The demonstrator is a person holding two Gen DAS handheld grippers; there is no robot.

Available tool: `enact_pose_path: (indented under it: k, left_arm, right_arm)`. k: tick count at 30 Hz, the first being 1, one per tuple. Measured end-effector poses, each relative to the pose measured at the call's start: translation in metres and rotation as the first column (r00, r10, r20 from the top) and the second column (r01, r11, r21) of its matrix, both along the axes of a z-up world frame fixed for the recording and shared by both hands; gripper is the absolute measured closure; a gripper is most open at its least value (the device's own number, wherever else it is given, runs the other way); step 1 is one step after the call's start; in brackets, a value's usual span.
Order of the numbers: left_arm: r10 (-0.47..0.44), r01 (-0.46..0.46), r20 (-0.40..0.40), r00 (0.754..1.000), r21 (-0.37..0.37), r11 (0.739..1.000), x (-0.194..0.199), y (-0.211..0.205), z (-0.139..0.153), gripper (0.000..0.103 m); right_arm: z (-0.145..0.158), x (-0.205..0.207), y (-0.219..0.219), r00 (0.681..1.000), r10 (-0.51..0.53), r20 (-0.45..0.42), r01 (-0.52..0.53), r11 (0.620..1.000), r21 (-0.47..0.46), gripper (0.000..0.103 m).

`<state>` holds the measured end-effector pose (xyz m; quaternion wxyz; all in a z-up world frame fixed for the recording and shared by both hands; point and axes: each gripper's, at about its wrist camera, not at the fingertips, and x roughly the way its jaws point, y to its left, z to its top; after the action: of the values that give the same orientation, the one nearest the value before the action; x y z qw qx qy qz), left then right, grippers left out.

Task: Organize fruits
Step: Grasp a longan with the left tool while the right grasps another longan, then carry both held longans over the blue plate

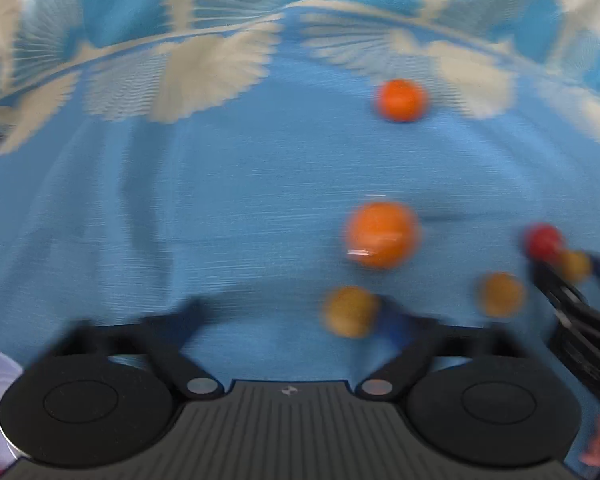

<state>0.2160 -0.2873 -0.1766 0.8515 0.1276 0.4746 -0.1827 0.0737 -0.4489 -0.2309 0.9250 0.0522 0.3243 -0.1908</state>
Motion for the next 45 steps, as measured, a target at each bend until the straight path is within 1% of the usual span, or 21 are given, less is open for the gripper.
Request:
enact_pose_path:
  k: [1,2,3,6,7,9,12,15,19,22,25,29,32,35,38,42,45]
  left_arm:
    - [-0.028,0.028,0.008,1.000,0.012,1.000,-0.006,-0.003,0.006,0.075]
    - [-0.044,0.044,0.017,0.999,0.017,0.999,-0.011,-0.004,0.010,0.076]
    - [-0.050,0.050,0.025,0.998,-0.002,0.999,-0.016,-0.002,0.014,0.076]
    - [-0.060,0.061,0.017,0.998,-0.014,0.998,-0.029,0.003,0.024,0.076]
    - [-0.055,0.055,0.009,0.998,-0.020,0.998,-0.033,0.007,0.028,0.076]
    - [-0.047,0.047,-0.001,0.999,-0.037,0.998,-0.044,0.018,0.040,0.076]
    - [-0.044,0.044,0.000,0.999,-0.052,0.998,-0.066,0.039,0.063,0.076]
    - [-0.049,0.050,0.011,0.999,-0.053,0.997,-0.096,0.062,0.086,0.076]
    - [-0.035,0.036,0.014,0.999,-0.050,0.998,-0.136,0.100,0.114,0.076]
    - [-0.007,0.007,0.012,1.000,-0.033,0.999,-0.163,0.133,0.131,0.076]
    - [0.025,-0.025,0.047,0.999,-0.001,1.000,-0.190,0.168,0.148,0.076]
    - [0.087,-0.086,0.079,0.993,-0.015,0.996,-0.219,0.218,0.169,0.076]
    - [0.133,-0.131,0.111,0.985,-0.022,0.991,-0.240,0.251,0.182,0.076]
    - [0.168,-0.163,0.129,0.977,-0.047,0.985,-0.259,0.277,0.190,0.076]
    - [0.180,-0.173,0.141,0.974,-0.062,0.983,-0.281,0.295,0.192,0.076]
    - [0.197,-0.185,0.134,0.971,-0.093,0.978,-0.299,0.308,0.191,0.076]
    - [0.207,-0.189,0.144,0.968,-0.125,0.974,-0.310,0.316,0.195,0.076]
  right_arm:
    - [0.002,-0.001,0.002,1.000,0.015,0.010,-0.015,1.000,-0.006,0.065]
    - [0.005,-0.001,0.006,1.000,-0.004,-0.008,0.003,0.999,-0.035,0.076]
    - [0.007,-0.002,0.006,1.000,-0.016,-0.025,0.015,0.999,-0.044,0.076]
    - [0.014,-0.010,-0.001,0.997,-0.078,-0.029,0.079,0.996,0.037,0.076]
    - [0.018,-0.014,-0.002,0.995,-0.097,-0.037,0.099,0.994,0.053,0.076]
    - [0.029,-0.028,0.000,0.991,-0.130,-0.024,0.131,0.989,0.070,0.076]
    - [0.050,-0.057,0.010,0.990,-0.140,0.001,0.139,0.986,0.089,0.076]
    - [0.071,-0.087,0.030,0.993,-0.118,0.010,0.117,0.988,0.104,0.076]
    - [0.101,-0.128,0.070,0.998,-0.059,0.015,0.056,0.989,0.136,0.076]
    - [0.125,-0.156,0.107,0.999,0.011,0.034,-0.016,0.988,0.156,0.076]
    - [0.148,-0.178,0.144,0.995,0.082,0.063,-0.092,0.979,0.180,0.076]
    - [0.181,-0.197,0.190,0.977,0.182,0.111,-0.202,0.957,0.210,0.076]
    - [0.204,-0.209,0.221,0.956,0.248,0.156,-0.276,0.940,0.199,0.076]
    - [0.222,-0.221,0.246,0.937,0.292,0.192,-0.329,0.923,0.198,0.076]
    - [0.229,-0.234,0.270,0.918,0.341,0.201,-0.377,0.908,0.182,0.076]
    - [0.227,-0.248,0.292,0.913,0.377,0.159,-0.401,0.902,0.162,0.076]
    - [0.231,-0.261,0.303,0.906,0.392,0.160,-0.412,0.904,0.115,0.076]
